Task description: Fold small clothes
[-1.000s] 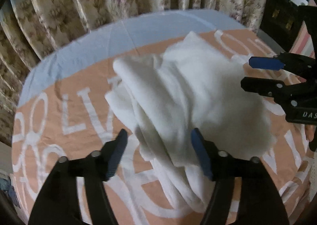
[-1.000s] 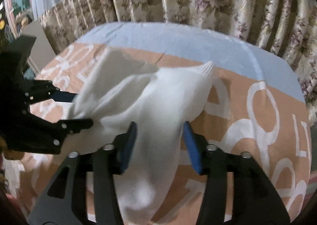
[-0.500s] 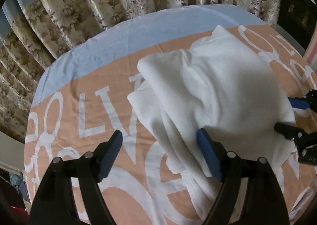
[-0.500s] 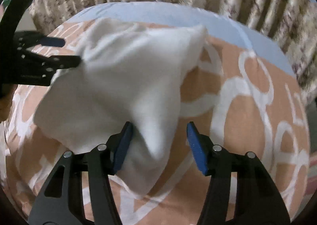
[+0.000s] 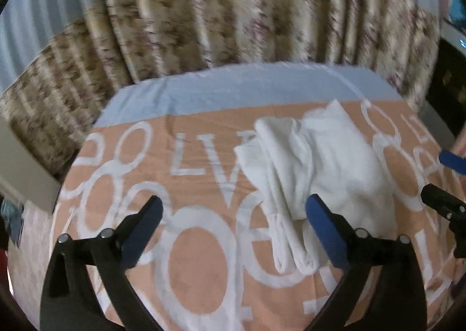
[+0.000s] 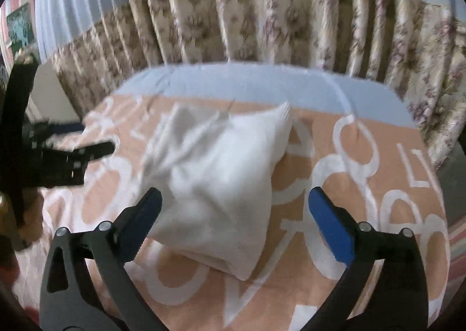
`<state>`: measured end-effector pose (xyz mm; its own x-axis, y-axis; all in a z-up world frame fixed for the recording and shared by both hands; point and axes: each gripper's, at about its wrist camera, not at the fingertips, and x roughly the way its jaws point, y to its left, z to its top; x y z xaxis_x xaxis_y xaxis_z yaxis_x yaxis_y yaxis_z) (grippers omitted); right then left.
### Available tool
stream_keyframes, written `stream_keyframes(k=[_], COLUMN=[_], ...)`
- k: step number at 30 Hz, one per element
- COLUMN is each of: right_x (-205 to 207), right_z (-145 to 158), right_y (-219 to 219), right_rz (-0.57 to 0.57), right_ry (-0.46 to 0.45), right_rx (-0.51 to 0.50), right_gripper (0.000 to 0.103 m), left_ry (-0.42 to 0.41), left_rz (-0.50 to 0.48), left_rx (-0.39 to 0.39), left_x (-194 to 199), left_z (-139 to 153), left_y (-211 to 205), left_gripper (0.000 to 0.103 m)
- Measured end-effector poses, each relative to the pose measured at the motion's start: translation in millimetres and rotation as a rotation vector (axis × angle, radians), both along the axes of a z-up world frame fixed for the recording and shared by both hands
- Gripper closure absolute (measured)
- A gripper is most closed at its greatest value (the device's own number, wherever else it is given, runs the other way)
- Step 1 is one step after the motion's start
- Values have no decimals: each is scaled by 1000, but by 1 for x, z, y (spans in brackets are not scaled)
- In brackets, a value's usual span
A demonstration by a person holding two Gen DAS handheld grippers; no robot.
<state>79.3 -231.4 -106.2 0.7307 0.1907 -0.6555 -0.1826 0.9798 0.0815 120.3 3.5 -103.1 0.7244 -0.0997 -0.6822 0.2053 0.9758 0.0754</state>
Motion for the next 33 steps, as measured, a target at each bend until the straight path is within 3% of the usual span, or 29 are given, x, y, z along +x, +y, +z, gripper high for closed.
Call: stream_keyframes(k=[9, 11, 13, 15, 20, 28, 33], right_x=[-48, -59, -67, -75, -101, -121, -125], right_z=[25, 28, 29, 33, 58, 87, 91], right_y=[24, 27, 31, 34, 42, 48, 45], right_rz=[-194, -213, -252, -267, -308, -306, -295], right_ry=[-64, -70, -61, -67, -137, -198, -201], right_rx=[-94, -83, -96, -102, -133, -129, -97], right_gripper=[3, 3, 3, 3, 3, 3, 3], left_ry=[-45, -23, -55, -101, -132, -215, -221], left_rz=[114, 122, 141, 145, 104, 64, 63], left_rx=[-88, -45, -1, 21, -68, -70, -75], left_x=[-68, -77, -88, -100, -127, -153, -157], left_z=[28, 29, 33, 37, 59, 94, 101], left_y=[37, 36, 35, 35, 38, 30, 30], left_gripper=[4, 4, 4, 4, 4, 3, 3])
